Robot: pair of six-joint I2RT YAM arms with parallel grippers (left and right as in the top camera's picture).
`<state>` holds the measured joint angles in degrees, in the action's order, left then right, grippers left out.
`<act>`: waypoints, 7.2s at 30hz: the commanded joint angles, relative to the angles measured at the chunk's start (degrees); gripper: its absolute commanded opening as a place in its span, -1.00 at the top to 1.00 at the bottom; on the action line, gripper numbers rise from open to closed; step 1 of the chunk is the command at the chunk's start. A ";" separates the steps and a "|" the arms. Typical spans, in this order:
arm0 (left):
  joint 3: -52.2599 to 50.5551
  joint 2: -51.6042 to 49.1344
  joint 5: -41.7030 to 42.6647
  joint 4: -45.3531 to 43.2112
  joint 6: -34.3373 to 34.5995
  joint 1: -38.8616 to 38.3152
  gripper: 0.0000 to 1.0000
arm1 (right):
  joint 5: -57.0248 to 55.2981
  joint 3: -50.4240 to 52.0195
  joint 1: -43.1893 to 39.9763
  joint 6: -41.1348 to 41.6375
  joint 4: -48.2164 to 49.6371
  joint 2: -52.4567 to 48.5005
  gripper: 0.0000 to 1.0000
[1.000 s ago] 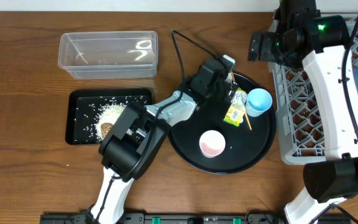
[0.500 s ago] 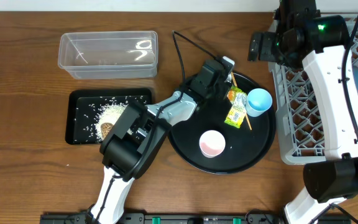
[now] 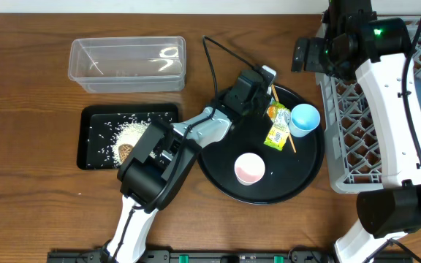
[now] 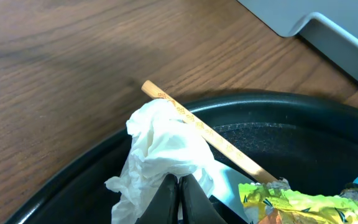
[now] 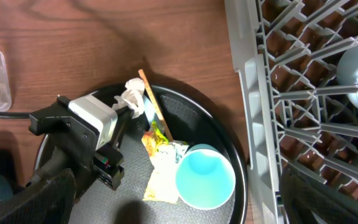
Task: Sort waste into correct bins and load items into the dishwasher rack
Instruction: 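Lift the tissue and carry it left toward the clear plastic container, then open the left gripper to drop the tissue into the container, then move the left gripper back to the yellow snack wrapper on the tray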
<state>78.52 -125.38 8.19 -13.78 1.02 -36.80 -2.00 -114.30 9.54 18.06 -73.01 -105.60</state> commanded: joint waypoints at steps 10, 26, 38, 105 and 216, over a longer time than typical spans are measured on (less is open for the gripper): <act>0.87 5.73 -0.33 2.60 -0.52 0.92 0.87 | -0.57 0.04 -0.11 0.76 -0.02 -0.22 -0.98; 0.85 13.31 3.39 11.54 1.27 5.60 0.53 | -0.57 0.04 -0.11 0.76 0.00 -0.22 -0.98; 0.76 5.14 3.39 9.94 2.03 4.66 -0.32 | -0.57 0.04 -0.11 0.76 0.00 -0.22 -0.99; 0.79 15.67 0.33 17.07 5.70 9.79 0.88 | -0.57 0.04 -0.11 0.76 -0.02 -0.22 -0.98; 0.46 16.85 7.63 36.74 9.77 -0.96 -0.96 | 13.46 0.04 -10.23 0.55 -3.10 0.00 -0.99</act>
<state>79.09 -106.98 16.25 24.14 13.13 -37.19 10.76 -114.26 0.21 18.85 -75.68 -105.60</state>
